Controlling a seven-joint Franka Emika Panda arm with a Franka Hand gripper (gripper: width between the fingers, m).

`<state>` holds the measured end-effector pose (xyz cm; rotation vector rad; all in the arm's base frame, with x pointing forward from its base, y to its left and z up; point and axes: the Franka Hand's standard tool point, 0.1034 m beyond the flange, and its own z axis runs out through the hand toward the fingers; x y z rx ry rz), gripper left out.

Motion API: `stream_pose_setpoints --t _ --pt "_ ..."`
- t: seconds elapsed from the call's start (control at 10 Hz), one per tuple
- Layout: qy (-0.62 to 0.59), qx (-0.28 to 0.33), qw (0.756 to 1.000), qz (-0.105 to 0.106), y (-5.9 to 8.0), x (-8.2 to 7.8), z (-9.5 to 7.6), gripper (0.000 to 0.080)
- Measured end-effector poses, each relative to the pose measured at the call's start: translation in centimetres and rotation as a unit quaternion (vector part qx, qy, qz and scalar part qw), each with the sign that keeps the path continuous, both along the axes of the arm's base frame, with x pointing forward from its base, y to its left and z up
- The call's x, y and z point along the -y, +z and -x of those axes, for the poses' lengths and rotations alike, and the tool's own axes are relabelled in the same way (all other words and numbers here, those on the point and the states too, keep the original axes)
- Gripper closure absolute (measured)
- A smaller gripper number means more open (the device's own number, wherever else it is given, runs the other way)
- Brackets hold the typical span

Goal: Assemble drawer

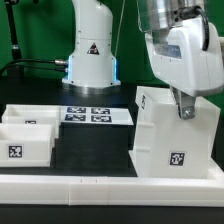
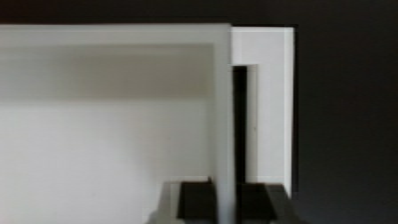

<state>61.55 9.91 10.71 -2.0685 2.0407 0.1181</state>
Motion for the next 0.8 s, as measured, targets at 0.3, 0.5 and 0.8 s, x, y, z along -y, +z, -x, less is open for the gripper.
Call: stream_pose_setpoints --t 0.3,0.5,0.8 --pt "-0.001 0.003 1.0 0.001 -0.2 0.1 -0.4 0.0758" --pt "-0.004 0.011 1.0 0.0 -0.2 0.2 -2.0 0.0758" --pt "-0.005 0.014 1.0 0.0 -0.1 0.4 -2.7 0.0758"
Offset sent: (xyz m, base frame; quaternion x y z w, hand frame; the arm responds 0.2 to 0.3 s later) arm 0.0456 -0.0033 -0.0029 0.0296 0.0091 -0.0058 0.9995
